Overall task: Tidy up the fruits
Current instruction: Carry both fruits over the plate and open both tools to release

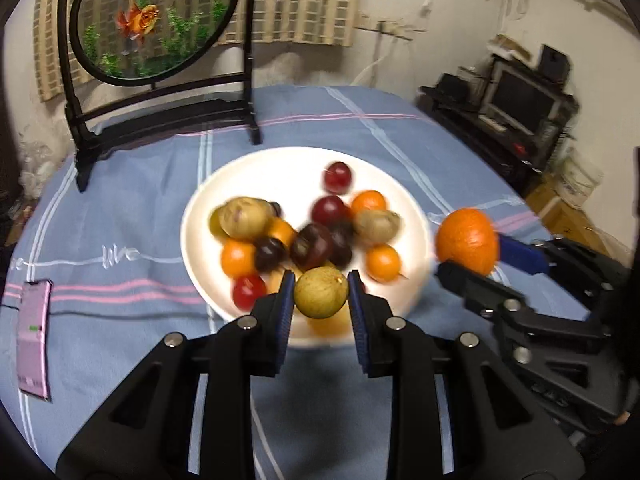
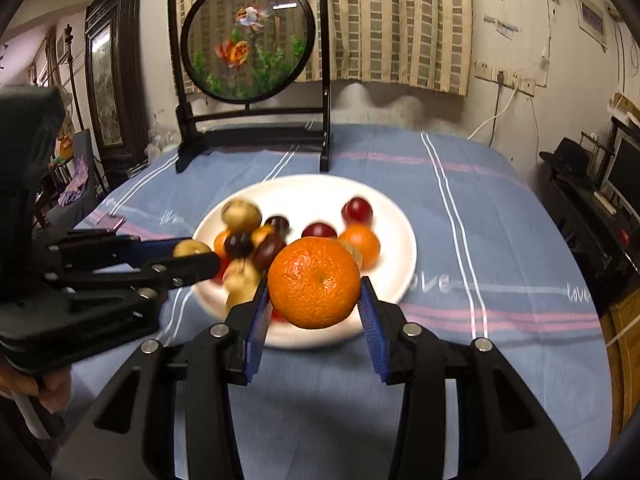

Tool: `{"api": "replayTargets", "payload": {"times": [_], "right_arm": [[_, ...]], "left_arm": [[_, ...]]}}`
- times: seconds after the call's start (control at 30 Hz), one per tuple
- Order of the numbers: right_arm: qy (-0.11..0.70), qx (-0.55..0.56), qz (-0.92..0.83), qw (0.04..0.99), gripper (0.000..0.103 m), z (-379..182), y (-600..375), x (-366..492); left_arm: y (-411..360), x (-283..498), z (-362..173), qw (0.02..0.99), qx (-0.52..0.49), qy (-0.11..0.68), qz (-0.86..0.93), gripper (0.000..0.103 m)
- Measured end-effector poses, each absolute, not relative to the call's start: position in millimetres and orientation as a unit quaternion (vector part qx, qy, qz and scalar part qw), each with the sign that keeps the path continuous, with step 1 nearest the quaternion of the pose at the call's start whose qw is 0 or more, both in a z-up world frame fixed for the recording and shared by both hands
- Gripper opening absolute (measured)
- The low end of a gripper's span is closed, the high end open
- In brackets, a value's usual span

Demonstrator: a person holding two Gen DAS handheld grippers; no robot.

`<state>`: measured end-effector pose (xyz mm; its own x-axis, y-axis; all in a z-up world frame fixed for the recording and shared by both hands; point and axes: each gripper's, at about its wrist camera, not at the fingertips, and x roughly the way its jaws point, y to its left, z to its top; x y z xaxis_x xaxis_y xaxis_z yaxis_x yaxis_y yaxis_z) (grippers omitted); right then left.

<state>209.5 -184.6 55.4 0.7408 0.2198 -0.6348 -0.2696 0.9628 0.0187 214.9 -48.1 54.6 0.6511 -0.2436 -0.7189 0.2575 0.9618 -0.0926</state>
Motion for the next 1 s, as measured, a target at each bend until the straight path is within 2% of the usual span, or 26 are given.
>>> {"api": "replayTargets", "payload": {"times": [0.5, 0.53, 0.6, 0.63, 0.67, 0.8, 0.93, 1.0], "right_arm": [[0.338, -0.069, 0.115, 0.931, 0.045, 30.2, -171.7, 293.4], [0.338, -0.071, 0.113, 0.932, 0.049, 29.0, -171.8, 294.2], [0.329, -0.072, 0.105, 0.936, 0.055, 30.6, -174.2, 291.3], [0.321, -0.072, 0.100, 0.939, 0.057, 32.5, -176.9, 288.0], [0.318, -0.069, 0.102, 0.940, 0.058, 34.5, -179.4, 285.6], [0.318, -0.058, 0.109, 0.940, 0.058, 41.9, -185.5, 274.4], [0.321, -0.041, 0.111, 0.940, 0.058, 48.3, -192.0, 255.9], [0.320, -0.036, 0.111, 0.940, 0.058, 49.8, -195.1, 246.3]], "left_arm": [[-44.5, 284.1, 32.0, 0.900, -0.013, 0.425, -0.093, 0.028], [-44.1, 286.0, 31.4, 0.900, -0.014, 0.427, -0.089, 0.031], [-42.2, 288.9, 30.7, 0.901, -0.013, 0.429, -0.066, 0.046], [-40.3, 289.7, 31.5, 0.903, -0.010, 0.427, -0.052, 0.062], [-38.0, 289.6, 32.4, 0.905, -0.008, 0.424, -0.043, 0.072], [-38.8, 281.8, 36.6, 0.906, -0.007, 0.420, -0.049, 0.077], [-41.1, 266.4, 39.9, 0.910, 0.000, 0.413, -0.043, 0.088], [-44.4, 256.2, 39.5, 0.910, 0.012, 0.412, -0.038, 0.088]]}}
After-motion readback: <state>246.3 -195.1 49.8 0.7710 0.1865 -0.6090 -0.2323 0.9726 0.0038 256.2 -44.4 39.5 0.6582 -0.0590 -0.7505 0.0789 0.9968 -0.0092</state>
